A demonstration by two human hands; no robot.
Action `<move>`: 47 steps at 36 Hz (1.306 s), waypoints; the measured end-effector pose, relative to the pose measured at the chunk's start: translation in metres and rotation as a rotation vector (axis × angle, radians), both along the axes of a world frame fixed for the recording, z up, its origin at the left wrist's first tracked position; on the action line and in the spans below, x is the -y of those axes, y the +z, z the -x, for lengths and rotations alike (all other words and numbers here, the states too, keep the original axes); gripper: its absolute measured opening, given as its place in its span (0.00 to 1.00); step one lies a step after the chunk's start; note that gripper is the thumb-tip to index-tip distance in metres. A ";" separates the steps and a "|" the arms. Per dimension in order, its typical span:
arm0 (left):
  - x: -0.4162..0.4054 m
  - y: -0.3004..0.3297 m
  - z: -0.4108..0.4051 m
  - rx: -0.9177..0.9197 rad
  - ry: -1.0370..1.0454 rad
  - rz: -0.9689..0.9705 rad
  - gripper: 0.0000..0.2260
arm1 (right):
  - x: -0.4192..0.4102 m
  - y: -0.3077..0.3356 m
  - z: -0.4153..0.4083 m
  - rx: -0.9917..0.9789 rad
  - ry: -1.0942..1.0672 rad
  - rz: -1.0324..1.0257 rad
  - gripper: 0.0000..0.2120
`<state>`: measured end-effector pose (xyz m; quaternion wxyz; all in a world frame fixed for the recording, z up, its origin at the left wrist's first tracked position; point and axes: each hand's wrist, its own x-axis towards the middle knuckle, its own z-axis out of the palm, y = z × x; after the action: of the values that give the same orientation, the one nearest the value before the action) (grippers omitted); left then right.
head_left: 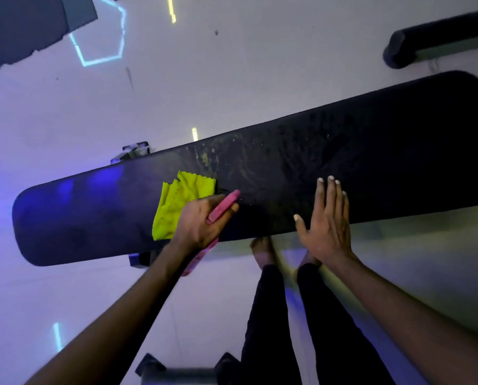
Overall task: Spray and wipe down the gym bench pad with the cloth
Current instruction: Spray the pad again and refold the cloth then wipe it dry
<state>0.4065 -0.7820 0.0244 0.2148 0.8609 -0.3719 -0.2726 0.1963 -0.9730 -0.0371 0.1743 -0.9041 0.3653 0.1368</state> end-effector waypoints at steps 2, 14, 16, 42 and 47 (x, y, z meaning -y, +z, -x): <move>-0.016 -0.002 -0.007 0.004 0.042 -0.019 0.20 | -0.010 0.002 -0.015 0.005 0.038 -0.004 0.47; -0.106 0.017 -0.031 0.001 0.450 0.175 0.17 | -0.070 0.011 -0.097 0.071 0.284 -0.018 0.44; -0.120 0.028 -0.037 -0.008 0.598 0.283 0.16 | -0.082 0.012 -0.108 0.087 0.339 -0.021 0.43; -0.186 0.060 -0.123 0.368 1.075 0.502 0.17 | -0.184 0.012 -0.188 0.071 0.907 0.061 0.34; -0.194 0.059 -0.115 0.241 1.114 0.543 0.18 | -0.180 0.008 -0.190 0.106 0.910 0.073 0.31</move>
<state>0.5216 -0.5876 0.0831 0.4920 0.8648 0.0548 0.0833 0.3864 -0.7933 -0.0288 0.0827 -0.9839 -0.0737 0.1401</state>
